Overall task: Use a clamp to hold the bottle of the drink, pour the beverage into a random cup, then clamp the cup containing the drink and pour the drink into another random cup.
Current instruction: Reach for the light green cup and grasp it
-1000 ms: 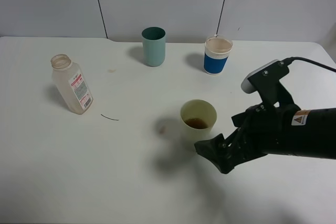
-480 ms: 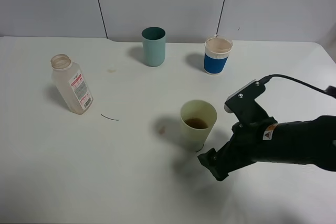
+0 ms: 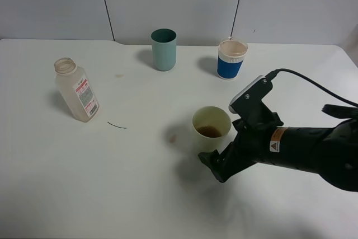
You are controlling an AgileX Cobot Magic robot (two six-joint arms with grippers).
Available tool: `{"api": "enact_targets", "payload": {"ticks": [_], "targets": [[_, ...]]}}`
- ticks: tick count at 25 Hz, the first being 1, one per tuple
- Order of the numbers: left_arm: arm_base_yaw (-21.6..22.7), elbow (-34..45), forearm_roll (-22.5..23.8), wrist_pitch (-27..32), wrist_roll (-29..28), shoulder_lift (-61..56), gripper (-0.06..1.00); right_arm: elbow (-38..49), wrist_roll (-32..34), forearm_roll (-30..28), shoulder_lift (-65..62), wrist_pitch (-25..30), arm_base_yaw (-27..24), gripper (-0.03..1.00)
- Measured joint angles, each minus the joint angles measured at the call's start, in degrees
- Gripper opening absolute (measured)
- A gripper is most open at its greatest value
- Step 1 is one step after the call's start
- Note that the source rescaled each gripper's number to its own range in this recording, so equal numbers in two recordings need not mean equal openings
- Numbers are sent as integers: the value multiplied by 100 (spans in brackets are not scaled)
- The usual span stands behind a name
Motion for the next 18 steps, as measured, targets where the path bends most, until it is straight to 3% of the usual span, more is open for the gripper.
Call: {"api": "enact_targets", "payload": {"ticks": [12,18], "targets": [[0,0,0,0,0,0,100,870,46,-264,5,-1671,0,100],[0,0,0,0,0,0,100,1007,46,-271,250,-2187,0,100]]}}
